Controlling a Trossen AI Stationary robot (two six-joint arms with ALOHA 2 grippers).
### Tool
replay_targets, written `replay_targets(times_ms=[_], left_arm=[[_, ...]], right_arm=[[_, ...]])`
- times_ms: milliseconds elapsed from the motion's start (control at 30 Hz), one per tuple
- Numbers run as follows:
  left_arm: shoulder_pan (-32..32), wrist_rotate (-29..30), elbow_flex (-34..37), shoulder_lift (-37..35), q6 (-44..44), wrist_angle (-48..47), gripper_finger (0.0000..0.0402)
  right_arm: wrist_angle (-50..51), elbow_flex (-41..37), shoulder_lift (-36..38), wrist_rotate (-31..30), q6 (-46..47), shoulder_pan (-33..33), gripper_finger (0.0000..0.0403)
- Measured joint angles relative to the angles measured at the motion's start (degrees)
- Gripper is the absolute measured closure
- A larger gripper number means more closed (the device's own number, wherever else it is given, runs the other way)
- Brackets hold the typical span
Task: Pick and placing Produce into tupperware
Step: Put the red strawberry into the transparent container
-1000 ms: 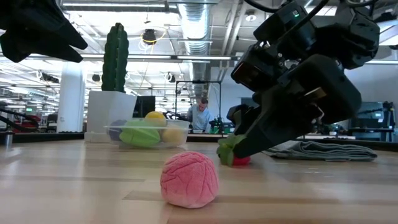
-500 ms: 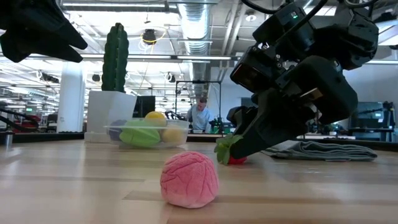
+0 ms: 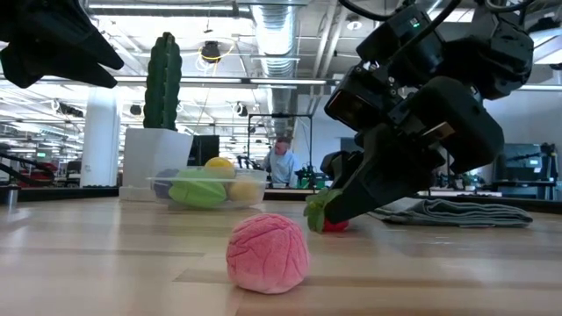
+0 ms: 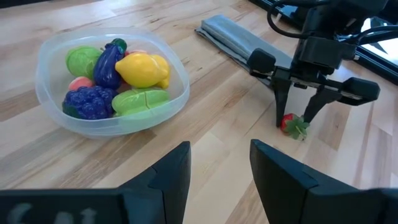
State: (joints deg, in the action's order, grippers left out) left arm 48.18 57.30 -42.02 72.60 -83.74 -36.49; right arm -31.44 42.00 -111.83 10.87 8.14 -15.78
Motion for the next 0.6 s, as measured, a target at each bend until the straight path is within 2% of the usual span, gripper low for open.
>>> replay_targets(times_ms=[200,433,600], left_arm=[[0.0,0.0,0.0,0.0,0.0,0.0,0.0246],[0.0,0.1,0.0,0.0,0.0,0.0,0.0246],[0.0,0.1,0.0,0.0,0.0,0.0,0.0246]], right_arm=[[-0.6,0.0,0.0,0.0,0.0,0.2,0.0238],[-0.6,0.0,0.0,0.0,0.1,0.2,0.0226],[-0.6,0.0,0.1,-0.1,0.1,0.2,0.0236]])
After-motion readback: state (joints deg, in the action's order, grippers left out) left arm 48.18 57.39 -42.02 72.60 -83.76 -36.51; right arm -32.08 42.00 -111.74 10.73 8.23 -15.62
